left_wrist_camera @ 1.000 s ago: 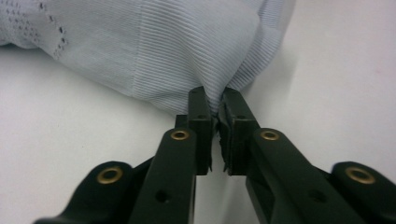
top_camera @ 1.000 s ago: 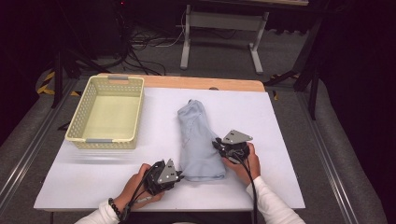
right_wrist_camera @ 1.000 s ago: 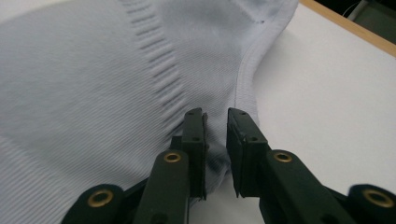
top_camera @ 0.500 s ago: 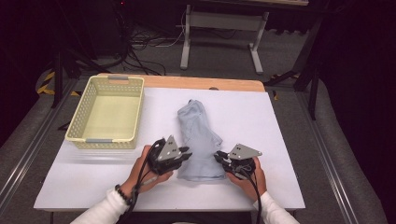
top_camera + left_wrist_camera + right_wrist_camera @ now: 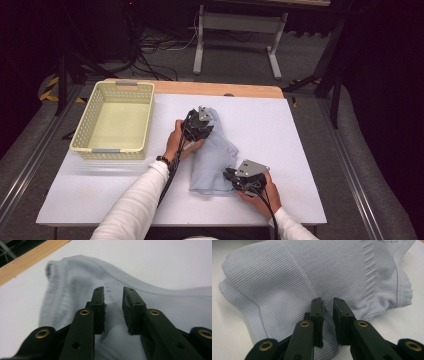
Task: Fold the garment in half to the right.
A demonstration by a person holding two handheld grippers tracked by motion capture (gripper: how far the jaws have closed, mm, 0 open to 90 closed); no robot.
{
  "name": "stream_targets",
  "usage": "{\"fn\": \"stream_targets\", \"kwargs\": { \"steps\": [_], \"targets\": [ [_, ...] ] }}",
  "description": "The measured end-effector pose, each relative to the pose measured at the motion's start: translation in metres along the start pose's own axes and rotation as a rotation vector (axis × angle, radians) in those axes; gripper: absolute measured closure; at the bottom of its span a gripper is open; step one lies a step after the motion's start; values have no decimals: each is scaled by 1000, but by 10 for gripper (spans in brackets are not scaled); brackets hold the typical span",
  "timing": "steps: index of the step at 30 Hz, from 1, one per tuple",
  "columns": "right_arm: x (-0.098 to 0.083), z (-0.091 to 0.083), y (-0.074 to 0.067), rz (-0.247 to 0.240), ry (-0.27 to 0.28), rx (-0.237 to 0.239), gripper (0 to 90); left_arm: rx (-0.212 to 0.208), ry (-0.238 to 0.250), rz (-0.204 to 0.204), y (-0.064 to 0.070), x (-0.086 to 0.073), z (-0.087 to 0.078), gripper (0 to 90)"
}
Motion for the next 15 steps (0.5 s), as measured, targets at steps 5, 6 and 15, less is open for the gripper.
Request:
{"fn": "stream_targets", "kwargs": {
  "steps": [5, 6, 15],
  "targets": [
    [0, 0, -1, -5, 0, 2, 783, 24, -38, -87, -25, -1, 17, 727],
    [0, 0, -1, -5, -1, 1, 783, 23, -41, -102, -29, 0, 19, 726],
    [0, -1, 0, -9, 0, 2, 763, 35, 5, -115, -27, 9, 3, 687]
  ]
}}
Point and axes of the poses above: each handheld gripper's, and its own axes: z roughly forward along the jaws, x roughly out of its top, y roughly to its right, the point moved 2 cm from there along z, roughly forward along the jaws, and after that the axes turned 12 degrees about -x, right-handed, at the moved point
